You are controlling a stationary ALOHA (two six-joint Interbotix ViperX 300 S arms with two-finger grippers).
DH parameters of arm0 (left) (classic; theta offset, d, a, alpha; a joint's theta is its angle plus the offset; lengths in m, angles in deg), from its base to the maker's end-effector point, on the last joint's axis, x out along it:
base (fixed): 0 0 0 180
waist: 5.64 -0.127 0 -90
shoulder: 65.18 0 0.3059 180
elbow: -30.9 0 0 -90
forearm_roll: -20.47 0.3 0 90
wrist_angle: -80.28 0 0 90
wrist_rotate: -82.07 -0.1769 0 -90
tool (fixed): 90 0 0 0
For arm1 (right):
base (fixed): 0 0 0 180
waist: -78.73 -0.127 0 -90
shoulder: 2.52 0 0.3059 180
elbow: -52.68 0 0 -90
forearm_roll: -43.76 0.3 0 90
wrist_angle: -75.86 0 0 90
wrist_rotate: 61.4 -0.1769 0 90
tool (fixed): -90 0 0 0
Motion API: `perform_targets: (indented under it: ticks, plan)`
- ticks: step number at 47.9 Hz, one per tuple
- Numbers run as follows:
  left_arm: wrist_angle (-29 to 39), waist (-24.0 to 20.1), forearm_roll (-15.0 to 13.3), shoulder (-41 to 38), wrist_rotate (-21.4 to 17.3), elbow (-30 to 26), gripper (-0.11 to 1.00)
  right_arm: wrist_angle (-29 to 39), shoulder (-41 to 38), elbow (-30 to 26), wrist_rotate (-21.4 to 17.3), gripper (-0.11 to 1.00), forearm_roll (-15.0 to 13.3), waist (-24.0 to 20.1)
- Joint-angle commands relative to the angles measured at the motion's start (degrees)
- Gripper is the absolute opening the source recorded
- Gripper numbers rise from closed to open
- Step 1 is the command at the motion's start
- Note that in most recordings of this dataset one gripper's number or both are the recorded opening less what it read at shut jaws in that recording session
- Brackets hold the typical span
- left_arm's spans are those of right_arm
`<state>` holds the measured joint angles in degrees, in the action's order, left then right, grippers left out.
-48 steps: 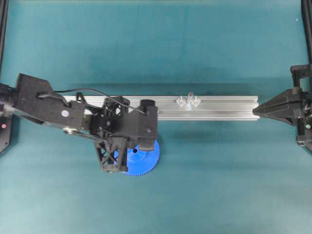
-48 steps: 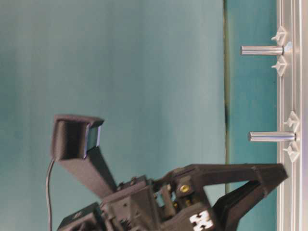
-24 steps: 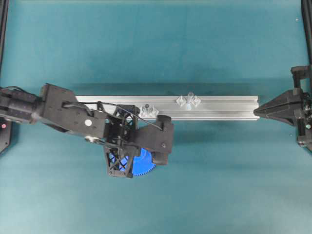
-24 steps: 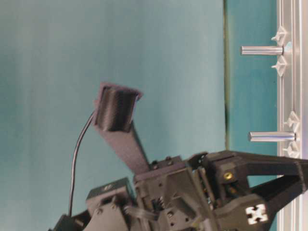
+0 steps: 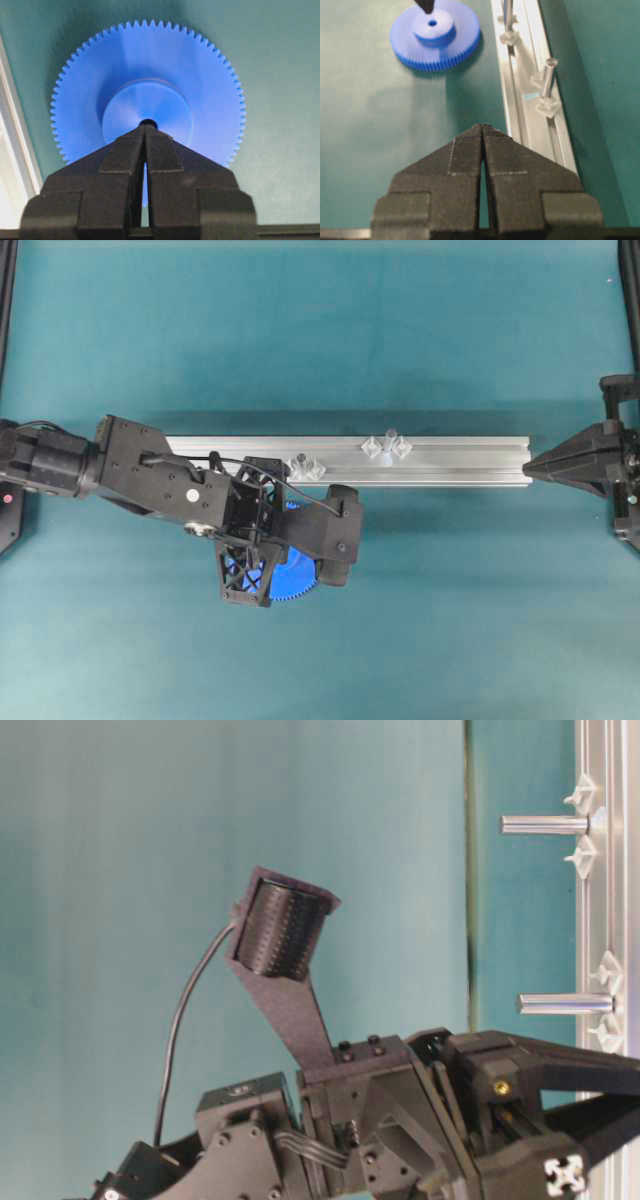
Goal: Find the location of the shaft and insert the large gear.
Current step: 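Lower the left gripper and close it on the blue gear's hub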
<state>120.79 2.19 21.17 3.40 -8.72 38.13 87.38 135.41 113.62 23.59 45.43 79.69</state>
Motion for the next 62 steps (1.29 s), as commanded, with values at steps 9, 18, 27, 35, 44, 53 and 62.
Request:
perform_targets:
  ticks: [9, 18, 27, 35, 44, 53, 62]
  plan:
    - [0.18, 0.26, 0.09, 0.44, 0.44, -0.97, -0.01, -0.09, -0.18, -0.62, -0.44, 0.00, 0.00, 0.18]
    - [0.09, 0.26, 0.09, 0.00, 1.05, -1.23, 0.05, -0.09, -0.18, -0.62, -0.44, 0.00, 0.00, 0.18]
    - [0.18, 0.26, 0.09, -0.18, 2.29, -1.32, 0.50, -0.09, -0.09, -0.53, -0.53, 0.00, 0.00, 0.18]
    - [-0.09, 0.26, 0.09, -0.97, 2.81, -1.41, 0.91, -0.09, -0.09, -0.44, -0.53, 0.00, 0.00, 0.18]
    - [-0.09, 0.18, 0.09, -1.58, 3.08, -1.67, 0.92, -0.09, 0.26, -0.26, -0.53, 0.00, 0.09, 0.18]
    - [0.00, -0.09, 0.09, -2.02, 3.08, -1.58, 0.92, -0.09, 0.70, -0.09, -0.53, 0.00, 0.00, 0.18]
    - [-0.09, -0.18, 0.09, -2.72, 3.08, -1.76, 0.92, -0.09, 0.79, 0.00, -0.53, 0.00, 0.00, 0.18]
